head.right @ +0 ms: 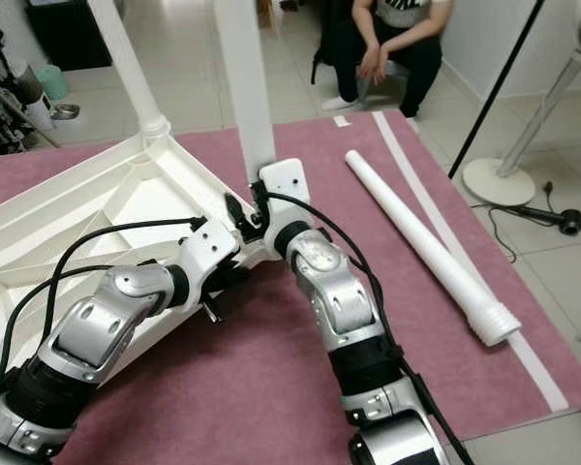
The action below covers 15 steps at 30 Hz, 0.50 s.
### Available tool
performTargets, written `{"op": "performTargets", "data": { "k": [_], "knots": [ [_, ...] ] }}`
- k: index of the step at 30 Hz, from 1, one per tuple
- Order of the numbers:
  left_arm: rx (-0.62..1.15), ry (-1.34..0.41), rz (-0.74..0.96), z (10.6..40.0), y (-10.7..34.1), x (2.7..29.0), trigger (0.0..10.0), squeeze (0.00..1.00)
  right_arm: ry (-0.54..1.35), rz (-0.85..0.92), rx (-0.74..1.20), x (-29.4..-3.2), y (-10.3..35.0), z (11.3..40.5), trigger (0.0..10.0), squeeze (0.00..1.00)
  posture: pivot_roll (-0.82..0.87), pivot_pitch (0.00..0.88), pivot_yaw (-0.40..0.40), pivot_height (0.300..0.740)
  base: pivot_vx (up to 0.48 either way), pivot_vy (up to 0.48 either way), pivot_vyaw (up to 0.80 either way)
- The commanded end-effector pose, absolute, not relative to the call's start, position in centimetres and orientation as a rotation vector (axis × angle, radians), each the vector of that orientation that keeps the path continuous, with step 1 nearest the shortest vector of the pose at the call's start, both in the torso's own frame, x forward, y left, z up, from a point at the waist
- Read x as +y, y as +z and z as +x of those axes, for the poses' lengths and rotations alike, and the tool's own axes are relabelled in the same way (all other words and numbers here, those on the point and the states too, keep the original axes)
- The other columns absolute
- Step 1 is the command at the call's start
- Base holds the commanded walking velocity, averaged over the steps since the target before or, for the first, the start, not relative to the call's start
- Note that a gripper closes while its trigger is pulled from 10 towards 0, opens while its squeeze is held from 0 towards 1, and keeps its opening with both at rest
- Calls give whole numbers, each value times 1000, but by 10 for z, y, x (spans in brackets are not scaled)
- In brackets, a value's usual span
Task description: Building children table
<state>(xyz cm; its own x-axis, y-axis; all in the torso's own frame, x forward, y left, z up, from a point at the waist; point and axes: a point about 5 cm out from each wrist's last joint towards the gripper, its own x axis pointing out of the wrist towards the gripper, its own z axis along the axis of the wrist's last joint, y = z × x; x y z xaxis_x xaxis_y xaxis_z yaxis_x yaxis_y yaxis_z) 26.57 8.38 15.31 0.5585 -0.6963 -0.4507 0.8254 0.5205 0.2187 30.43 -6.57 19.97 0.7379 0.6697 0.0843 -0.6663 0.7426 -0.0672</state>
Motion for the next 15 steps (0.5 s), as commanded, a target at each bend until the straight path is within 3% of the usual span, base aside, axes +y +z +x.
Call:
{"op": "performTargets", "data": {
  "k": [1,5,13,14,15],
  "knots": [
    [121,-1072,476,252,180,76,0,0,976,-27,-135,-56,208,284,10000,0,89,0,49,740,0,0,0],
    [128,-1199,498,231,178,93,0,0,1249,-126,-86,-74,201,261,10000,0,93,0,46,740,0,0,0],
    [176,-1260,511,217,174,110,0,0,1439,-163,-21,-86,198,250,10000,0,102,0,41,740,0,0,0],
    [182,-1266,506,215,173,113,0,0,1484,-164,-12,-87,199,250,4863,0,106,0,34,740,0,0,0],
    [182,-1266,503,214,173,113,0,0,1493,-165,-12,-87,200,250,4863,0,106,0,34,740,0,0,0]
  ]
}}
